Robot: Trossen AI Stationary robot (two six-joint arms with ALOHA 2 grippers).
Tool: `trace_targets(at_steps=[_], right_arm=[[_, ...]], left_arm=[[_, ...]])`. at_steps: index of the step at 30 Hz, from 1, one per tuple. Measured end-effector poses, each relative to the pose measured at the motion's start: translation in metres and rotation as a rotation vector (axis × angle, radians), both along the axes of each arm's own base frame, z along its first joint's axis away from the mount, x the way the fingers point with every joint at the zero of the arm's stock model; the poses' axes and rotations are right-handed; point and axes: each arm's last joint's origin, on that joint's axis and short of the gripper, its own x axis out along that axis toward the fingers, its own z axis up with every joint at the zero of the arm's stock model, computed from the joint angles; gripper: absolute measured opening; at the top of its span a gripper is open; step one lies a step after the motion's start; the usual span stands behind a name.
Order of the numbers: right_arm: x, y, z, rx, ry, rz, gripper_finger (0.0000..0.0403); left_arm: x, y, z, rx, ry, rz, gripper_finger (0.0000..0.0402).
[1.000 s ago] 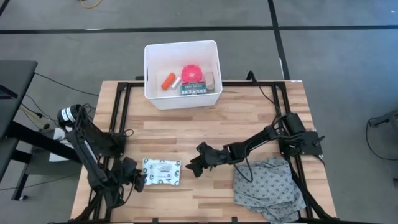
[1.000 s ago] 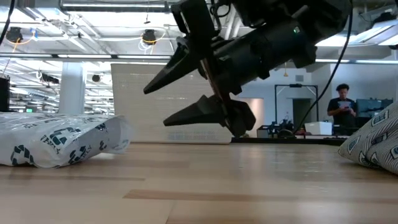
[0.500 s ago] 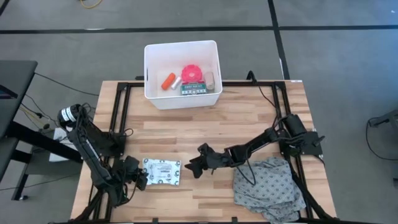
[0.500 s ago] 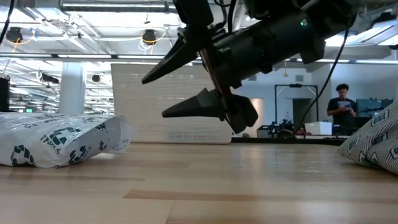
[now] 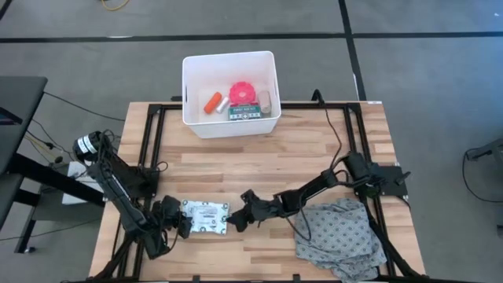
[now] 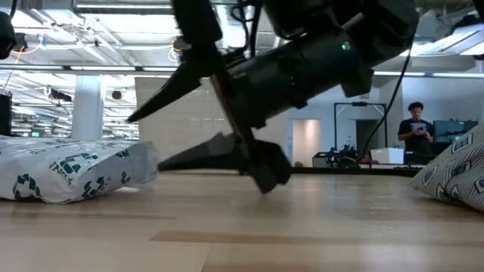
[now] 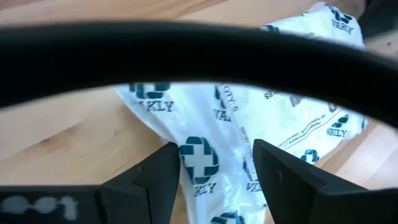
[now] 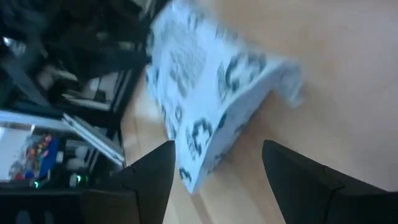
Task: Pick & place medical supplies in basket/bin
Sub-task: Put the white mailer bag into the white bin
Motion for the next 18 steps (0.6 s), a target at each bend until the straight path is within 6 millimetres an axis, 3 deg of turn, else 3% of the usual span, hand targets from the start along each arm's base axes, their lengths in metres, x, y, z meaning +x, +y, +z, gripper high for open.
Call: trace_targets(at_steps=[9,15,18], right_arm=[[0.034,0.005,-0.005,0.108,0.005,0.035,0.0235],[0.031,0.003,-0.003,0.015,0.244,0.066,0.0235],[0.03,0.002,-0.005,0.072,0.309,0.045,0.0235]], left_arm=[[0.014,-0.007,0.002,-0.053,-0.055,-0.078,0.0192],[0.018,-0.01,0.003,-0.085,-0.09,-0.083,0.0192],[0.02,-0.014,0.004,-0.103,-0.122,-0.107,0.0192]])
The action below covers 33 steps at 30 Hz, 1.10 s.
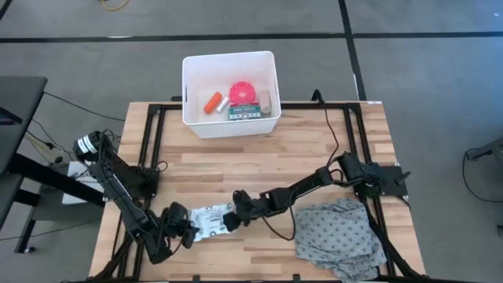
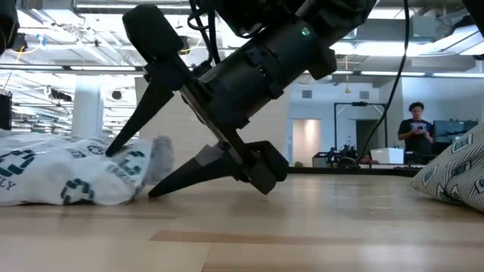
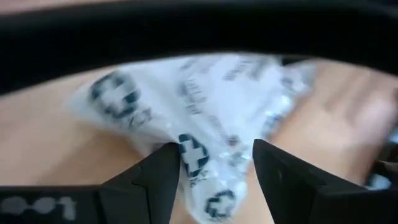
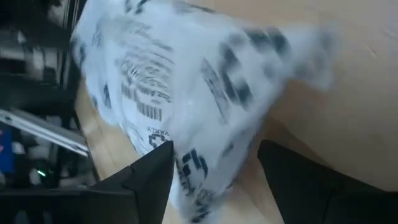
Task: Pick & place medical supplies in basket/bin
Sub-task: Put the white mailer bag into the white bin
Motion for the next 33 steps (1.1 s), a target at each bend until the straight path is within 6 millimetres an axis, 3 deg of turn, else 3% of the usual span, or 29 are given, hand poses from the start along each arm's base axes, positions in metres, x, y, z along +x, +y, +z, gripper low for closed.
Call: trace_targets(at_steps=[6,11,25,33], right_arm=[[0.007,-0.005,0.002,0.109,-0.052,-0.034,0.0235],[0.009,-0.008,0.003,0.122,-0.072,-0.013,0.0235],[0.01,-0.004,0.004,-0.067,-0.171,0.176,0.0235],[0.011,-0.008,0.004,-0.065,-0.174,0.158,0.0226]], left_arm=[[0.009,-0.01,0.007,-0.007,-0.133,-0.067,0.0192],[0.008,-0.01,0.006,0.006,-0.117,-0.091,0.0192],[0.005,-0.007,0.004,0.006,-0.063,-0.084,0.0192],[0.005,-0.007,0.004,0.005,-0.063,-0.084,0.0192]])
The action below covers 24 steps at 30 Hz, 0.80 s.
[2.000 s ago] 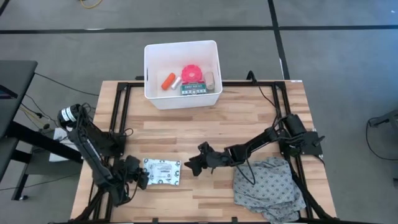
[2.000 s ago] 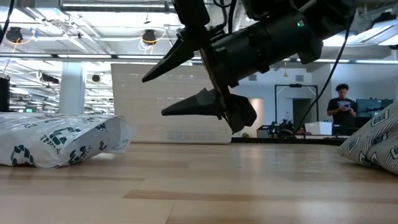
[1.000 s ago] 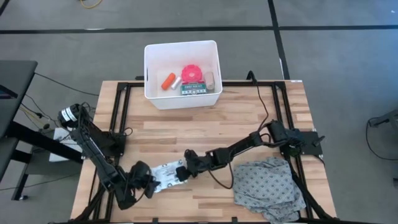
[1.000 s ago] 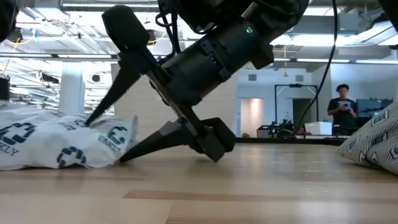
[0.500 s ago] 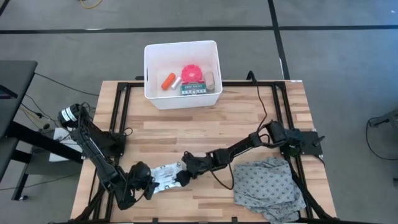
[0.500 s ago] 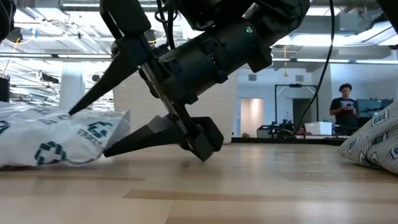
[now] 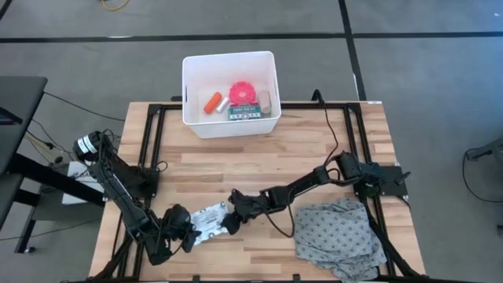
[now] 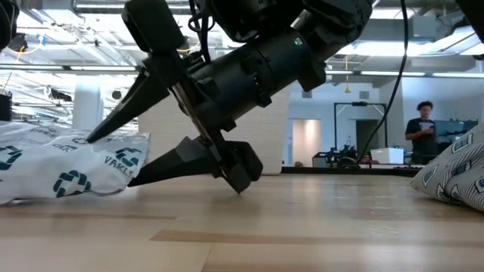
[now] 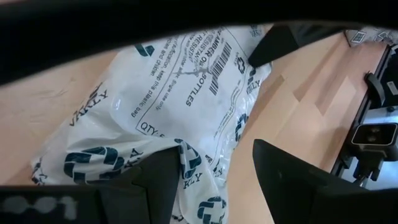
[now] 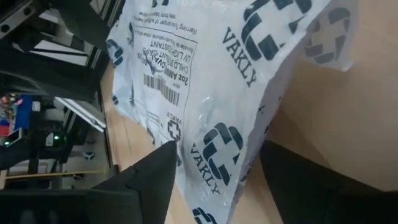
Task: Pick & place medical supplies in basket/bin
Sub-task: Put the white mailer bag into the white bin
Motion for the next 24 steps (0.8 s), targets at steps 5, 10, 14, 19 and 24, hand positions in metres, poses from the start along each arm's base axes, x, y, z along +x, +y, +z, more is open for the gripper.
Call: trace_targets(at_steps=[5,10,14,19,24], right_arm=[[0.0,-0.003,-0.001,-0.021,0.013,0.018,0.017],[0.0,-0.002,-0.001,-0.042,0.007,0.04,0.0101],[-0.001,-0.001,0.0,-0.037,0.002,0.089,0.006],[-0.002,0.002,0.0,-0.055,-0.009,0.116,0.0018],[-0.002,0.003,0.0,-0.074,-0.018,0.135,0.0005]], left_arm=[[0.0,-0.002,0.003,0.008,0.009,-0.035,0.0192],[0.001,-0.012,0.024,0.016,-0.051,-0.086,0.0192],[0.001,-0.014,0.034,0.031,-0.018,-0.097,0.0192],[-0.003,-0.018,0.05,0.038,0.051,-0.109,0.0192],[-0.01,-0.026,0.082,0.069,0.026,-0.09,0.0192]])
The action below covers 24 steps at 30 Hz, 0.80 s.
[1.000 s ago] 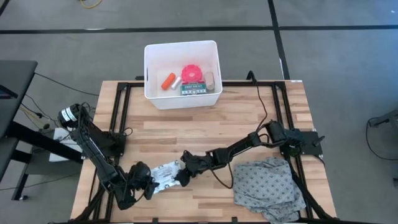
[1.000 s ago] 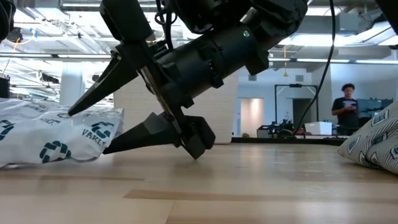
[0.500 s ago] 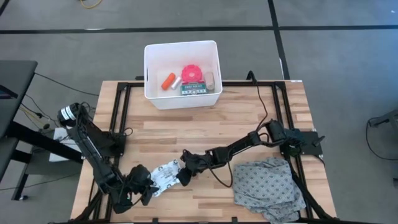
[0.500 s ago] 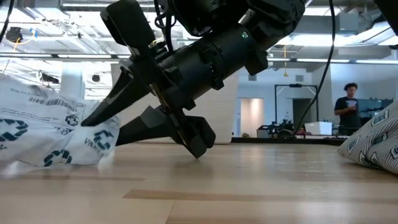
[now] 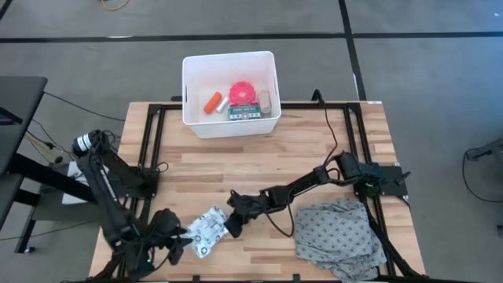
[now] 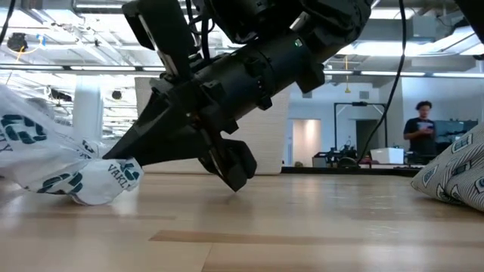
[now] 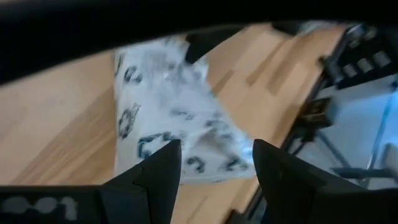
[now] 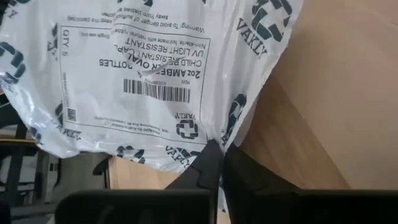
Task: Pick & place medical supplies in basket/bin
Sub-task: Put the white mailer bag into the white bin
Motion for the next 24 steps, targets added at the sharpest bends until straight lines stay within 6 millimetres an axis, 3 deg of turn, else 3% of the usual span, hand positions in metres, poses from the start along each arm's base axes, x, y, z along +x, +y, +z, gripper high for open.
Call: trace_targets(at_steps=[7,12,17,24], right_arm=[[0.003,0.008,0.013,-0.001,-0.13,0.04,0.0001],[0.002,0.007,0.042,-0.028,-0.224,0.067,0.0],[-0.008,0.003,0.091,-0.101,-0.309,0.104,0.0],[-0.047,-0.027,0.187,-0.274,-0.409,0.034,0.0]], left_arm=[[-0.006,-0.007,0.056,0.09,-0.18,0.001,0.0192],[-0.006,-0.009,0.086,0.17,-0.313,-0.021,0.0192],[-0.006,-0.009,0.096,0.191,-0.348,-0.025,0.0192],[-0.006,-0.009,0.097,0.218,-0.357,-0.036,0.0192]])
